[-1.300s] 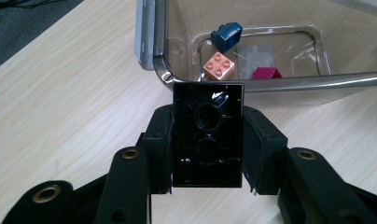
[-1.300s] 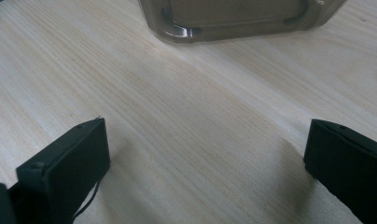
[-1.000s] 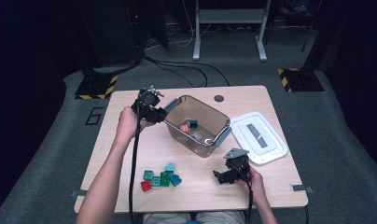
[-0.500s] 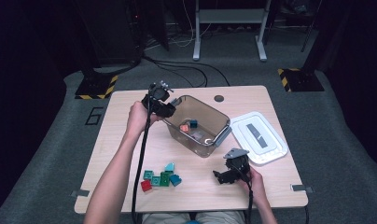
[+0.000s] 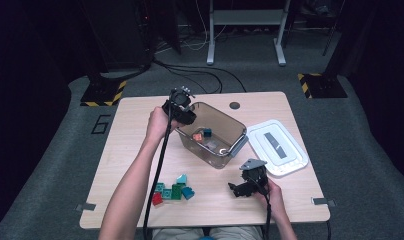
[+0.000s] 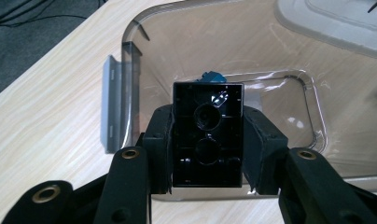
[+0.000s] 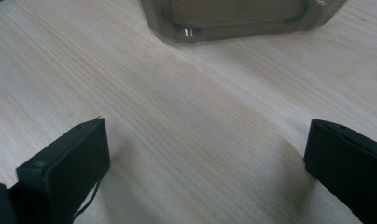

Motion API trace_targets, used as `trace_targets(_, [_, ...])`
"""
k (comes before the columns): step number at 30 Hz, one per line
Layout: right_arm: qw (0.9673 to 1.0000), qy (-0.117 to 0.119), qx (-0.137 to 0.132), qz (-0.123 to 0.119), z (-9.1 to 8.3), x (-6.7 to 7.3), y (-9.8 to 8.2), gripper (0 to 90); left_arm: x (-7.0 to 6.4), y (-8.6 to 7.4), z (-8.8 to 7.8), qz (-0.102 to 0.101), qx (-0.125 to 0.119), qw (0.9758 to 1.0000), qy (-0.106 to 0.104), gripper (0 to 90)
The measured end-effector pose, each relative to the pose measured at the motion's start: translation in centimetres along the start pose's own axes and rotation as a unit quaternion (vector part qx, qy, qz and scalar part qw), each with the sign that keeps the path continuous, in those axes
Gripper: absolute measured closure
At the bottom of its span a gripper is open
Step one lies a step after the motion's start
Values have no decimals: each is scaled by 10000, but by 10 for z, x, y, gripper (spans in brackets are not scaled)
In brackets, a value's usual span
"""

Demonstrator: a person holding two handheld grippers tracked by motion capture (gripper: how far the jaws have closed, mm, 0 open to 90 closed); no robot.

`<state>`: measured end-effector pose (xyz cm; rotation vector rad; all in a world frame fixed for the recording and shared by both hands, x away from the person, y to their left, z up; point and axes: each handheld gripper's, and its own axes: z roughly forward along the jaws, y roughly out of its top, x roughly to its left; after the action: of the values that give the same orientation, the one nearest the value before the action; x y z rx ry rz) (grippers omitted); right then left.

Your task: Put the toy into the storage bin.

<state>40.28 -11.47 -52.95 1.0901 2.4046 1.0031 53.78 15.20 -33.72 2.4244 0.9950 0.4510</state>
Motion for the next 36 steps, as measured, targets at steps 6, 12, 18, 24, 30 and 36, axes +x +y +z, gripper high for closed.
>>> trace_targets(6, [10000,1,0,-2,0,0,0,0,-3,4,12,-27,48,9999,-92,588])
trace_targets(12, [10000,0,-1,0,0,0,0,0,-1,7,22,-162,105,9997,-171,586])
trace_targets(18, [10000,0,2,0,0,0,0,0,4,4,27,-509,242,9984,-101,312])
trace_targets(24, [10000,2,4,5,0,0,0,0,3,-5,11,-548,178,9983,-74,154])
trace_targets(30, [10000,9,5,-10,0,0,0,0,0,-19,-8,-452,56,9990,-26,141])
trace_targets(36, [10000,8,6,-9,0,0,0,0,-5,-35,-22,-386,-37,9992,23,123])
